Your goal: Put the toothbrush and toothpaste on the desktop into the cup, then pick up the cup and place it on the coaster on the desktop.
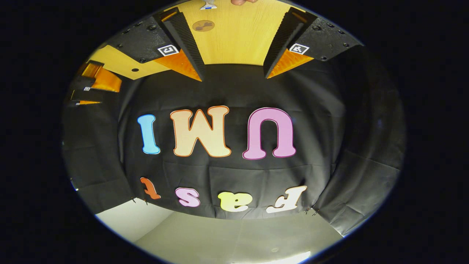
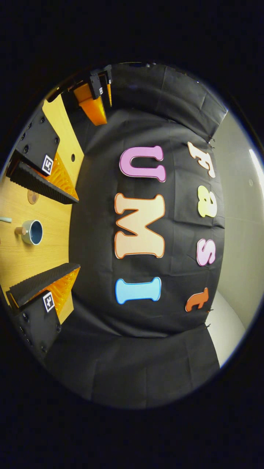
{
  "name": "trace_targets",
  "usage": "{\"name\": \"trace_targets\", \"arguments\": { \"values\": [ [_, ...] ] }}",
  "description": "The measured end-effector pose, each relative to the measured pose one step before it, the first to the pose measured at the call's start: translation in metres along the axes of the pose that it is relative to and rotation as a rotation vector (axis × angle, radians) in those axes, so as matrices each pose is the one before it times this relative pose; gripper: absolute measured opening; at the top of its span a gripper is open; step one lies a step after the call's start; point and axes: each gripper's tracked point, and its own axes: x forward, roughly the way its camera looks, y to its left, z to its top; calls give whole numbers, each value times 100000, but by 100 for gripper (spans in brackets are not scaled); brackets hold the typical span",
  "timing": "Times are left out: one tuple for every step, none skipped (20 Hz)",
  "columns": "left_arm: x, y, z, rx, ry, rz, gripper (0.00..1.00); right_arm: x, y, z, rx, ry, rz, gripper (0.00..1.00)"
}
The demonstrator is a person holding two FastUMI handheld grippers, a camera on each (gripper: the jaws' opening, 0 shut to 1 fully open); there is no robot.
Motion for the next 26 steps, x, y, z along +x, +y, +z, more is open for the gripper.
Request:
{"name": "trace_targets", "arguments": {
  "values": [
    [-8,120,19,234,-88,38,94,230,346,-1147,-402,3743,1527,99],
    [5,156,-88,268,15,318,93,311,491,-1564,-504,4351,1358,100],
    [-58,204,-13,232,-29,328,93,240,271,-1276,-1056,4257,840,99],
    [-32,217,-196,69,224,460,93,187,95,-1173,-1133,3686,363,99],
    [19,254,-156,-127,445,471,93,348,201,-1196,-1206,4162,482,99],
    [97,154,-228,-65,553,461,93,343,228,-1076,-763,3245,653,99],
    [105,235,-156,-9,447,693,93,422,154,-1266,-848,4241,455,99],
    [-46,279,-113,-8,242,537,93,466,196,-1609,-898,4792,601,99],
    [-20,209,-66,98,227,606,93,344,180,-1482,-441,4901,601,99],
    [-24,275,-193,122,137,638,93,410,128,-1633,-101,4912,516,100],
    [-52,253,15,84,36,592,93,586,17,-1254,-186,4684,541,100],
    [-60,230,-163,33,306,702,93,696,92,-992,-109,3617,149,100],
    [-80,294,-75,-19,298,774,93,325,-33,-1163,-254,3353,-117,100],
    [-138,288,-140,58,457,806,93,504,-54,-917,-212,3119,-119,100],
    [-141,277,-205,57,550,808,93,384,16,-885,-177,3112,313,100],
    [-187,285,-146,64,375,714,93,457,95,-1132,-467,3724,230,100],
    [-151,162,-153,142,515,667,93,419,-15,-787,-131,3574,-134,100],
    [-125,120,-156,188,472,499,93,427,45,-1054,19,3722,302,100],
    [-201,120,-86,333,311,486,93,514,194,-883,-174,4163,828,100],
    [-235,148,-155,161,283,458,93,580,85,-1152,-420,4564,484,100],
    [-213,-65,-107,121,351,206,93,478,120,-1167,-447,5270,618,100],
    [-124,31,-92,126,412,243,93,579,139,-868,-638,4255,694,100],
    [-121,44,-112,55,386,185,93,509,216,-491,-337,3331,1588,100],
    [-107,-4,-188,40,489,145,94,487,294,-676,314,3451,860,100],
    [-124,53,-148,-63,576,144,93,419,55,-346,293,2556,359,100],
    [-65,11,-370,-151,771,14,94,536,38,-447,-385,2291,-113,100]
  ]
}}
